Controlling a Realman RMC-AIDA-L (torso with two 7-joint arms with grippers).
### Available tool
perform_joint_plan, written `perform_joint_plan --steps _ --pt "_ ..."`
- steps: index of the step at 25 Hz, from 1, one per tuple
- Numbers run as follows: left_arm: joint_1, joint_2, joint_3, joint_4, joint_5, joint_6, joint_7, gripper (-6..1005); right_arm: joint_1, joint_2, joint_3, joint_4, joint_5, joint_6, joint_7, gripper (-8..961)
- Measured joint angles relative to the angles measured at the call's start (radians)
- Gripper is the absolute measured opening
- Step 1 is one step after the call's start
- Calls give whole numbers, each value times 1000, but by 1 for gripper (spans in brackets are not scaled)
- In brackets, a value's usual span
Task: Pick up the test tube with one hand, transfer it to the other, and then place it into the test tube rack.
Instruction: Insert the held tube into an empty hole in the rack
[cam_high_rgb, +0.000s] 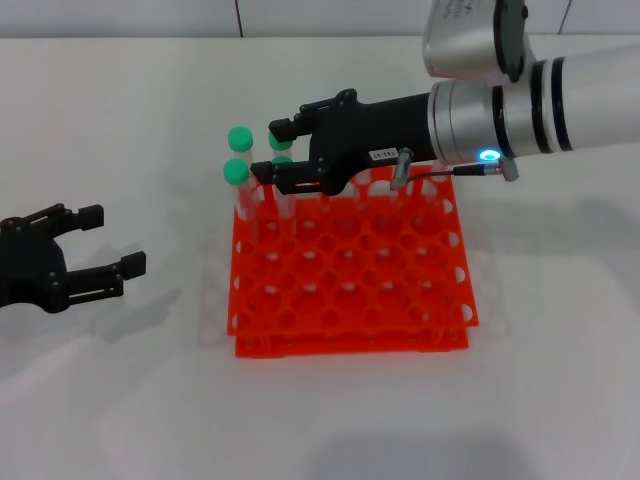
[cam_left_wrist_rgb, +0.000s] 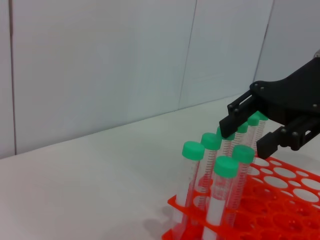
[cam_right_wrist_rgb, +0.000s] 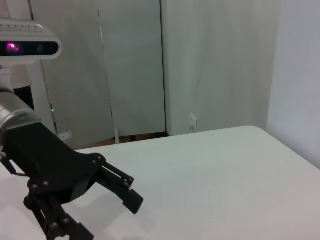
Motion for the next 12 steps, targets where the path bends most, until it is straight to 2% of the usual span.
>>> perform_joint_plan --steps 6,12 --pt "0 1 -1 0 1 -1 0 893 -52 -10 26 -75 0 -81 11 537" --pt "0 4 -6 6 1 0 0 893 -142 -18 152 -161 -21 -232 5 538"
